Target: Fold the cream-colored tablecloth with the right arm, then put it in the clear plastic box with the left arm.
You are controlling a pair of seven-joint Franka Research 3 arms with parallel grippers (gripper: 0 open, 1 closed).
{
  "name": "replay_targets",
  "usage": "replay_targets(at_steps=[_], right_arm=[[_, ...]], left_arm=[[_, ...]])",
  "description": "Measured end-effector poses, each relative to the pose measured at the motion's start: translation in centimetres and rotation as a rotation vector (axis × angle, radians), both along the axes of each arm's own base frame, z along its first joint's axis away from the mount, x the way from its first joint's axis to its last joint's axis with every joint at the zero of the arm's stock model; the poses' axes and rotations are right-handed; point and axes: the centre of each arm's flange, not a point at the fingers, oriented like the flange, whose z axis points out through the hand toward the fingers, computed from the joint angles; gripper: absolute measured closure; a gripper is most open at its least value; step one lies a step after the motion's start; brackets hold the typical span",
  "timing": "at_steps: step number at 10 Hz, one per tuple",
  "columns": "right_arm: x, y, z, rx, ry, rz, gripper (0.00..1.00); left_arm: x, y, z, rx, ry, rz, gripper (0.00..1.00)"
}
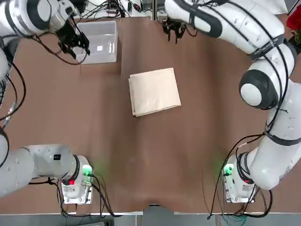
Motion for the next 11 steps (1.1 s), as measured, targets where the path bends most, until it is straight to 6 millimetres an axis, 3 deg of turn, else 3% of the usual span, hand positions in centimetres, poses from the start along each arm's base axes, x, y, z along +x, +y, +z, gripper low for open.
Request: replay_targets(at_steps=[2,5,8,10,11], right_arm=[[2.3,-4.5,2.2,0.000,0.012,0.039,0.51],[5.0,-11.2,4.5,0.002,0.011,0.061,0.51],[7.5,-17.9,5.6,-0.022,-0.010,0.083,0.51],[8.4,-22.4,7.2,-0.022,-0.026,0.095,0.51],[8.7,-24.4,7.8,-0.021,-0.028,0.106,0.51]], left_arm=[[-1.5,-1.6,-3.4,-0.035,-0.003,0.008,0.04],[-2.0,-4.6,-7.9,-0.060,-0.004,0.009,0.04],[-0.8,-10.6,-16.1,-0.086,-0.041,0.005,0.04],[-0.5,-13.2,-21.9,-0.096,-0.052,0.011,0.03],[-0.1,-14.3,-23.8,-0.111,-0.041,0.019,0.03]])
